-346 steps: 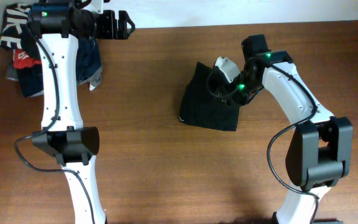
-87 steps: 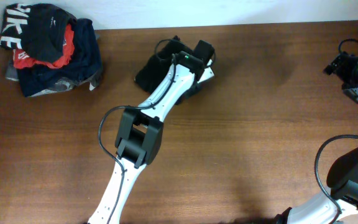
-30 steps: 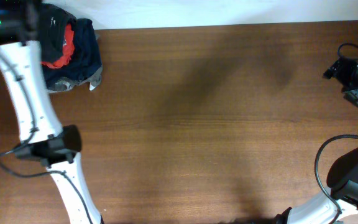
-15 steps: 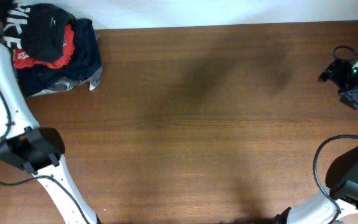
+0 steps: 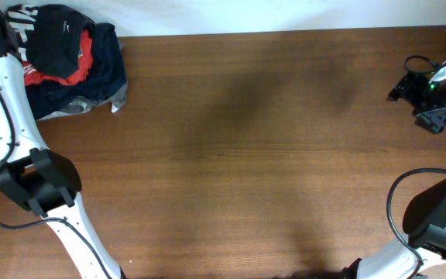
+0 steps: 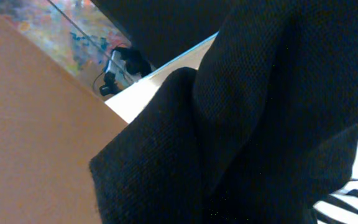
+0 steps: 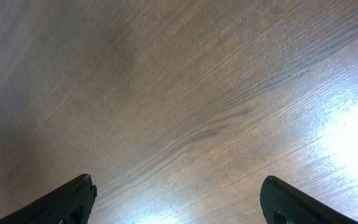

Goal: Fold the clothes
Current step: 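Lower the bundle onto the pile and open the left gripper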

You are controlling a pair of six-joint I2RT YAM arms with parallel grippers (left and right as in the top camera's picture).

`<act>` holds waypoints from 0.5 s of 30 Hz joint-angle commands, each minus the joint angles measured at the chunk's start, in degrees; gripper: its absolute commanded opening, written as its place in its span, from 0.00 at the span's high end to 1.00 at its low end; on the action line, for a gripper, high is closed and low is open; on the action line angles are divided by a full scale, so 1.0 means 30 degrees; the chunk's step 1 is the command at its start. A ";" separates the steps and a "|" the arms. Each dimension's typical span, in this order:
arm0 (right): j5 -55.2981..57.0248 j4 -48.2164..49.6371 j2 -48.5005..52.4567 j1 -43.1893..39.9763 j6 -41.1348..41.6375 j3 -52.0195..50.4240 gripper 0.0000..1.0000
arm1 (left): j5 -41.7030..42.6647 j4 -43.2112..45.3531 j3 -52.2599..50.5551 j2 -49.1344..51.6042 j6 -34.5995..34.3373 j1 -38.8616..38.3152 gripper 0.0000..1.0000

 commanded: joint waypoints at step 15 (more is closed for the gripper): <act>0.0248 -0.1450 0.0160 0.0153 -0.0437 0.0087 0.11 | -0.3359 0.5530 0.0131 0.4073 0.0561 0.0051 1.00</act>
